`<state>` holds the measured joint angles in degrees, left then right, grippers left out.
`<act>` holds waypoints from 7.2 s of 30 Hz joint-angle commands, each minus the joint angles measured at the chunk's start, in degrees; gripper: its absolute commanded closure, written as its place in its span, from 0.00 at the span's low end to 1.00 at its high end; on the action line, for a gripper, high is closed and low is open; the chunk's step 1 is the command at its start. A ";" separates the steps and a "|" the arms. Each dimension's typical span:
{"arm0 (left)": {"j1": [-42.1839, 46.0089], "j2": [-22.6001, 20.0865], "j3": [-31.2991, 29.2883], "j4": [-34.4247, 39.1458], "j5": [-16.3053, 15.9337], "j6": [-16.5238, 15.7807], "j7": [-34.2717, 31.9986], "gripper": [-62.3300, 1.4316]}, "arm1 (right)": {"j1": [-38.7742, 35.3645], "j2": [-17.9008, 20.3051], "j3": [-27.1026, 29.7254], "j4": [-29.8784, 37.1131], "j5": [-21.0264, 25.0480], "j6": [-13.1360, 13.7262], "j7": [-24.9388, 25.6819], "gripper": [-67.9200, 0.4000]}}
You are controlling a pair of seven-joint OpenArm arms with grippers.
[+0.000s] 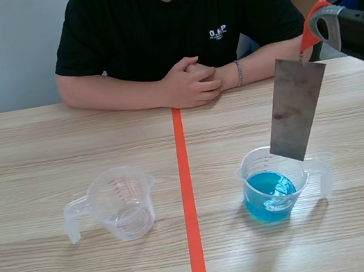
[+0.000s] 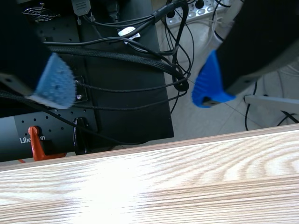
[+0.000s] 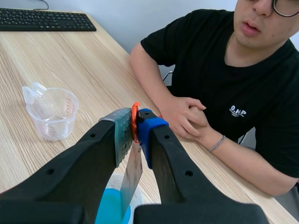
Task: Do the redox reaction experiment.
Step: 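Move the plate over the blue solution, then point at the plate with the left hand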
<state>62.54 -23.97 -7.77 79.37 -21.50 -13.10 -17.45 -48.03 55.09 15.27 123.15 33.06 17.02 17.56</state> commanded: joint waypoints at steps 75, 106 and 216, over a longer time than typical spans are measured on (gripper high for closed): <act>-29.73 -37.16 11.89 22.60 -0.52 -10.14 -5.44 0.91 | 2.49 3.78 -0.28 -2.86 -0.94 5.14 7.02 0.97; -72.28 -2.86 51.49 0.15 10.67 -3.74 8.28 0.91 | 2.49 3.78 -0.28 -2.86 -0.94 5.14 7.26 0.97; -8.79 -14.95 6.16 15.26 7.19 9.38 9.42 0.91 | 2.49 3.63 -0.35 -2.95 -7.17 5.31 7.39 0.97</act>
<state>54.11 -39.86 -1.93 94.24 -13.98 -3.62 -7.25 -46.37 58.57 15.14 119.87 25.36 22.35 23.79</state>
